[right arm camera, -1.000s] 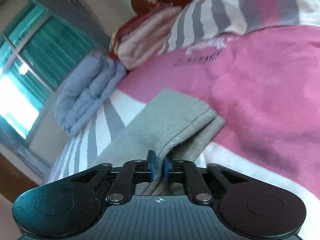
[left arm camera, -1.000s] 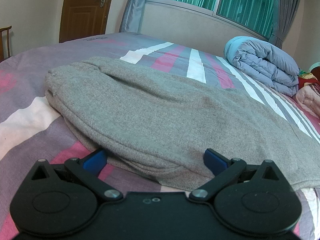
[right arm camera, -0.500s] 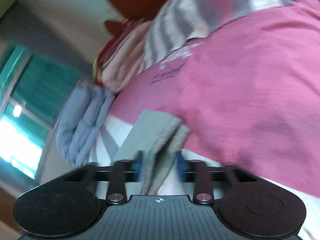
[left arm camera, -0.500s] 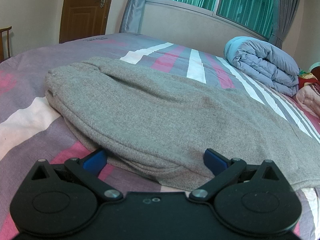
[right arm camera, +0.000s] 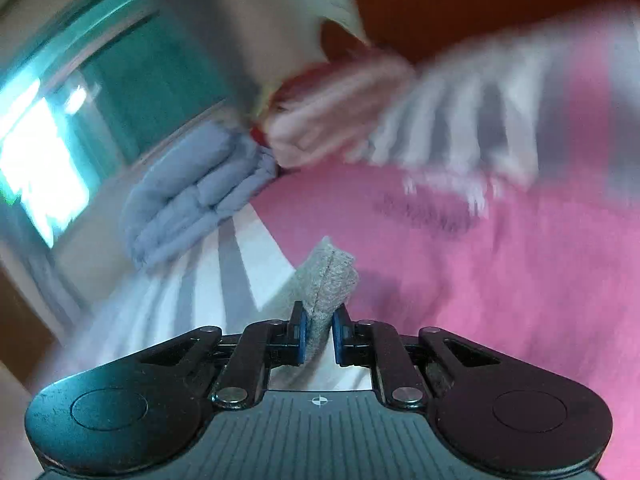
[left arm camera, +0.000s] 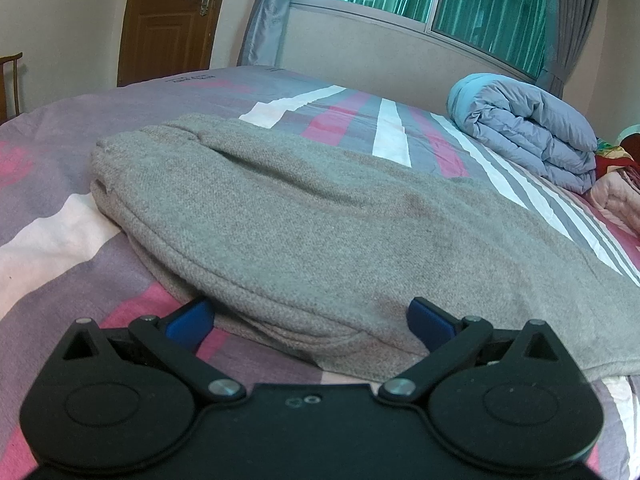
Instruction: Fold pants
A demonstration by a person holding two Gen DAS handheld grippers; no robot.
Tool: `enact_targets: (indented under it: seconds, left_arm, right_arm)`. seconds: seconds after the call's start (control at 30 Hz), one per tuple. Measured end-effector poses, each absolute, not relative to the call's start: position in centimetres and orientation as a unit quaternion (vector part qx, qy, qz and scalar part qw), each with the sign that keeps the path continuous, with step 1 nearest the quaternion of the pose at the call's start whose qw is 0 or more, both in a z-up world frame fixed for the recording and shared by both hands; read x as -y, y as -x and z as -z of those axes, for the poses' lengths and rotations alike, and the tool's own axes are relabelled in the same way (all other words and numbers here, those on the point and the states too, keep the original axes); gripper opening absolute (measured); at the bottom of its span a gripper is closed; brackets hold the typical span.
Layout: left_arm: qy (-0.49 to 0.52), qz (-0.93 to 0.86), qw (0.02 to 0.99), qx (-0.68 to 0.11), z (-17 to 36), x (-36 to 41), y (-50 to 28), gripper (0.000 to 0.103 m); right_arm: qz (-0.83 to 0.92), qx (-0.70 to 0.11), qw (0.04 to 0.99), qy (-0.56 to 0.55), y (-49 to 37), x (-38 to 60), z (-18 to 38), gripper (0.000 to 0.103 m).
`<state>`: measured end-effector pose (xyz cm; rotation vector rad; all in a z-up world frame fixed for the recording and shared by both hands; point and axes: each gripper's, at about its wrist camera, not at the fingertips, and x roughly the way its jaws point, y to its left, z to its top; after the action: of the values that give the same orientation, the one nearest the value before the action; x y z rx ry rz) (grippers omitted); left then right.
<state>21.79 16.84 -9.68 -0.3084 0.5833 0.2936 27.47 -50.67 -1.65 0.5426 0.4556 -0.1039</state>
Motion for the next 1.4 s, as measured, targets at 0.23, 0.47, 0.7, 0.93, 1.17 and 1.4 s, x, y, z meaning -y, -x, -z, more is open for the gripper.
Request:
enact_targets:
  seconds: [0.23, 0.47, 0.7, 0.93, 1.17, 1.4]
  left_arm:
    - [0.151, -0.143, 0.936, -0.283, 9.7, -16.9, -21.7, 0.097]
    - [0.152, -0.143, 0.936, -0.285, 9.8, -16.9, -21.7, 0.097]
    - [0.158, -0.14, 0.936, -0.283, 9.3, -17.0, -21.6, 0.096]
    - [0.182, -0.216, 0.931, -0.232, 6.5, -21.7, -18.7, 0.085]
    - [0.215, -0.254, 0.912, -0.24, 5.2, -27.4, -20.1, 0.054]
    - [0.245, -0.237, 0.904, -0.258, 5.9, -29.9, -22.5, 0.033]
  right_arm:
    - [0.133, -0.218, 0.864, -0.434, -24.6, 53.9, 6.5, 0.034]
    - [0.058, -0.244, 0.865, -0.434, -25.7, 52.8, 6.1, 0.037]
    - [0.027, -0.245, 0.883, -0.4, -26.5, 50.6, 1.8, 0.038]
    - [-0.117, -0.264, 0.891, -0.35, -28.4, 44.5, -1.9, 0.042]
    - [-0.202, -0.281, 0.893, -0.287, -32.9, 33.6, -4.2, 0.049]
    - [-0.304, -0.301, 0.88, -0.207, -40.9, 18.4, -4.4, 0.069]
